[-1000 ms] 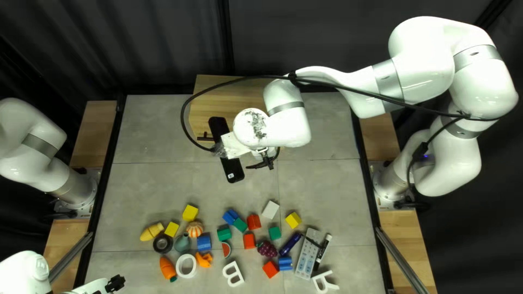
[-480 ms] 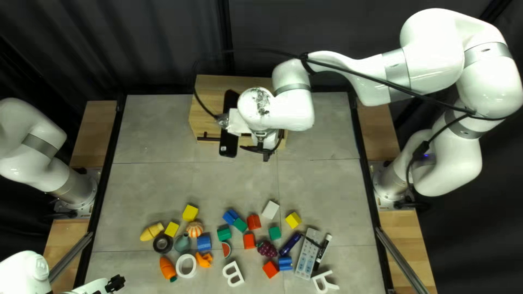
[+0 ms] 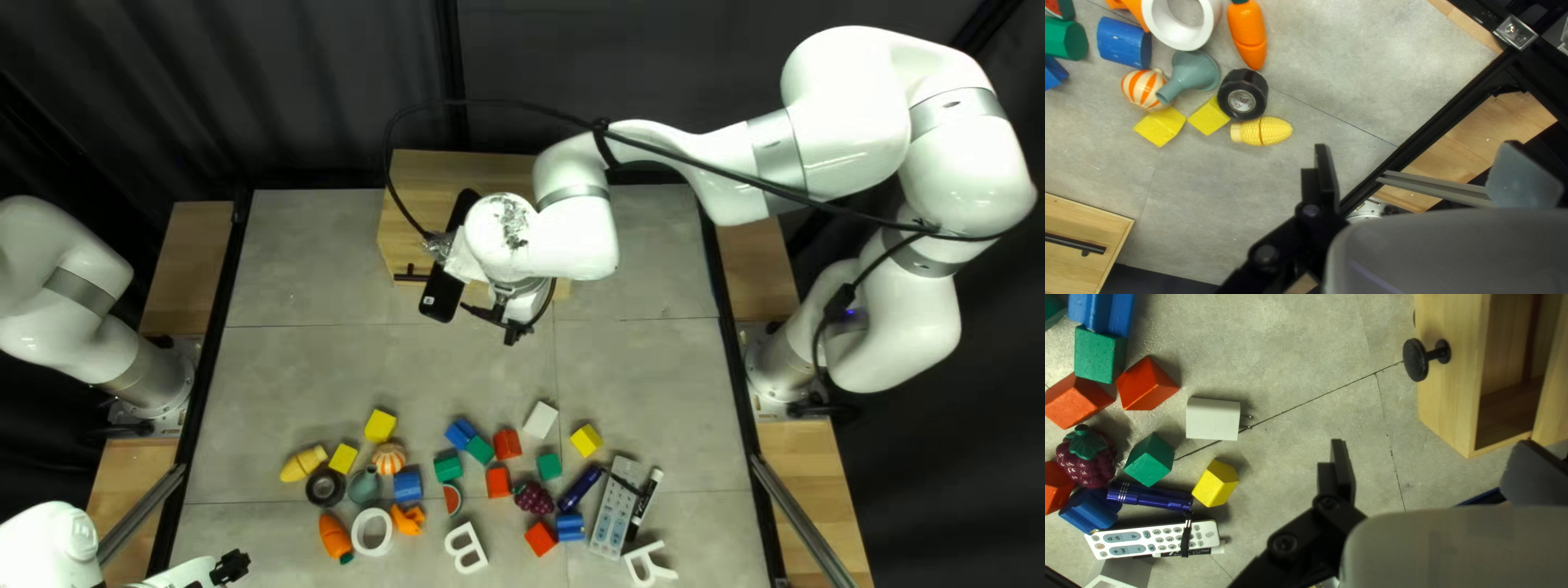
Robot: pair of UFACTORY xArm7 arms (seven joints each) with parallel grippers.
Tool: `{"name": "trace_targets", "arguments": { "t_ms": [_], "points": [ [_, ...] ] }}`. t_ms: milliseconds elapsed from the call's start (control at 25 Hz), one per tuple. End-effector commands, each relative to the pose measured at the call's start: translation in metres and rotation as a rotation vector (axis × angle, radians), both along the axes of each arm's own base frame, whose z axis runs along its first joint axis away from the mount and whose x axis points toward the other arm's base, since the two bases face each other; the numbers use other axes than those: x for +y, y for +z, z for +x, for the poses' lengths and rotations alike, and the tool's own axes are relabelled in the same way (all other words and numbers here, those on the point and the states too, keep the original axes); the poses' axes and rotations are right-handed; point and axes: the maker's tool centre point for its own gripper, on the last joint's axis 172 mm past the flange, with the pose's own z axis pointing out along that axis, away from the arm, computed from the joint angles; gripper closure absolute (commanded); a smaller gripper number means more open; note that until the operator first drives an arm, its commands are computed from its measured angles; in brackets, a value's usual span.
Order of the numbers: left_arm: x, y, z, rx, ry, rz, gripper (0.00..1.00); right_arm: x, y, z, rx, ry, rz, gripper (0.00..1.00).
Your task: Open drawers and place objects into drawer and close
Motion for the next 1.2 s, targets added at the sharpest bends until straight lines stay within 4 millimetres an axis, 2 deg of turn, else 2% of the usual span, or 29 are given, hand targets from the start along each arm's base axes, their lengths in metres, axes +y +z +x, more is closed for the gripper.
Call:
{"name": "trace_targets", "arguments": {
  "t_ms": [40,360,520,880,1200],
  "points": [
    [0.000,0.000,0.000,0.000,0.000,0.000,0.00,-0.017,-0.003,-0.014,0.021,-0.012,-0.043,0.00],
    [0.000,0.000,0.000,0.000,0.000,0.000,0.00,-0.062,0.013,-0.038,0.058,-0.004,-0.152,0.00],
    [0.000,0.000,0.000,0.000,0.000,0.000,0.00,-0.077,0.017,-0.046,0.061,0.013,-0.192,0.00],
    [0.000,0.000,0.000,0.000,0.000,0.000,0.00,-0.095,0.005,-0.055,0.063,0.042,-0.234,0.00],
    [0.000,0.000,0.000,0.000,0.000,0.000,0.00,-0.103,0.005,-0.052,0.068,0.070,-0.269,0.00]
  ]
}}
